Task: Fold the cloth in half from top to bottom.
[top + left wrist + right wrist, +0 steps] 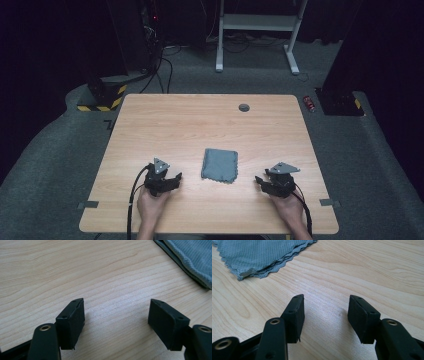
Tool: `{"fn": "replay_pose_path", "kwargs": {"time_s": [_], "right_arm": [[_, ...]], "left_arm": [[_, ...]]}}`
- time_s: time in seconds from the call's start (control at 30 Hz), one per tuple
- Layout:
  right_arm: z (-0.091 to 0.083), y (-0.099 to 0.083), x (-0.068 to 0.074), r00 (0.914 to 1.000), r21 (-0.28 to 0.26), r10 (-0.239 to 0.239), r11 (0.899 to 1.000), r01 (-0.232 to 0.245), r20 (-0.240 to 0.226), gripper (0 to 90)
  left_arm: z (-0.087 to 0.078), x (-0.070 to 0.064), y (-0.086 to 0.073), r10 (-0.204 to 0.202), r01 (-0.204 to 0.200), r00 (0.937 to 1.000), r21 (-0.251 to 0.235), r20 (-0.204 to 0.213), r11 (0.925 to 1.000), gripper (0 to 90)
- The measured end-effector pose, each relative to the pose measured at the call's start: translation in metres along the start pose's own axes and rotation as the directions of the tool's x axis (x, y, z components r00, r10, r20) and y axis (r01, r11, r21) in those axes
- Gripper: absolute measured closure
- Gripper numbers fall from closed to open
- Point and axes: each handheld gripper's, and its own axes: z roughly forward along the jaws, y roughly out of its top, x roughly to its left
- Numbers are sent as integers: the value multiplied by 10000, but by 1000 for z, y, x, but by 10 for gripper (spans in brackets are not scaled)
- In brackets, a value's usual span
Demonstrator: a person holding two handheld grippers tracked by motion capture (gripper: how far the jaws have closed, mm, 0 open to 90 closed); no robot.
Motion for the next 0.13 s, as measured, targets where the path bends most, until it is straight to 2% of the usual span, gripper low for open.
{"fn": "replay_pose_path", "kwargs": {"time_s": [0.13], "right_arm": [[0, 0, 0, 10000, -3, -3, 10000, 3, 5, 474]], "left_arm": [[0, 0, 0, 3, -3, 10000, 1, 1, 10000, 300]]}}
